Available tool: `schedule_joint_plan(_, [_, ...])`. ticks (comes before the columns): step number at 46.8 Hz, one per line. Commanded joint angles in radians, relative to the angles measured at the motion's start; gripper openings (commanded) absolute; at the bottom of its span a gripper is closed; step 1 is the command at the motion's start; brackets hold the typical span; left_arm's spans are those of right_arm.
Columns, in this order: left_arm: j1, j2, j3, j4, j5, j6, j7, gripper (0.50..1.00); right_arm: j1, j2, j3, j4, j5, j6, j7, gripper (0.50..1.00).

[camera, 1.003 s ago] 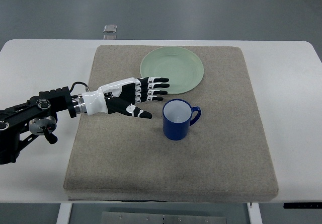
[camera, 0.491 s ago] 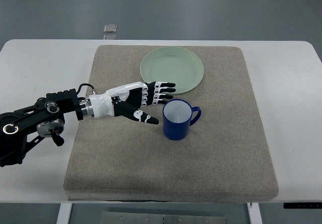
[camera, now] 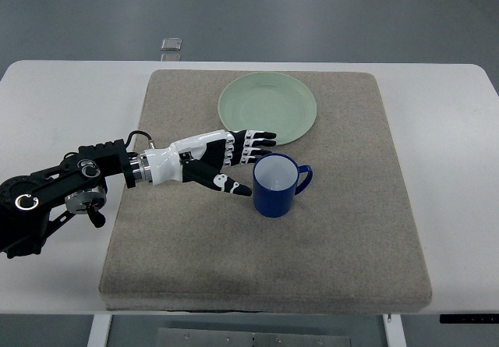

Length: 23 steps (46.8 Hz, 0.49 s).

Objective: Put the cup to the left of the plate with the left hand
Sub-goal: 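Wrap the left hand fingers around the blue mug body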

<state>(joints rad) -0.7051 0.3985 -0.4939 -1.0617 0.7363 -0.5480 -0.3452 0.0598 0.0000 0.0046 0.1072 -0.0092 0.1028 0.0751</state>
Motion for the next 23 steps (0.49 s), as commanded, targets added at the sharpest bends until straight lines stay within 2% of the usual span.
schedule_joint_plan(1, [-0.002,-0.003,0.000,0.003,0.000,0.000,0.000,0.994,0.000,0.000,0.000,0.000,0.000,0.000,0.000,0.934])
schedule_joint_plan(23, [-0.005,-0.047,0.029,0.025,0.002,0.002,0.002,0.994,0.000,0.000,0.000,0.000,0.000,0.000,0.000,0.934])
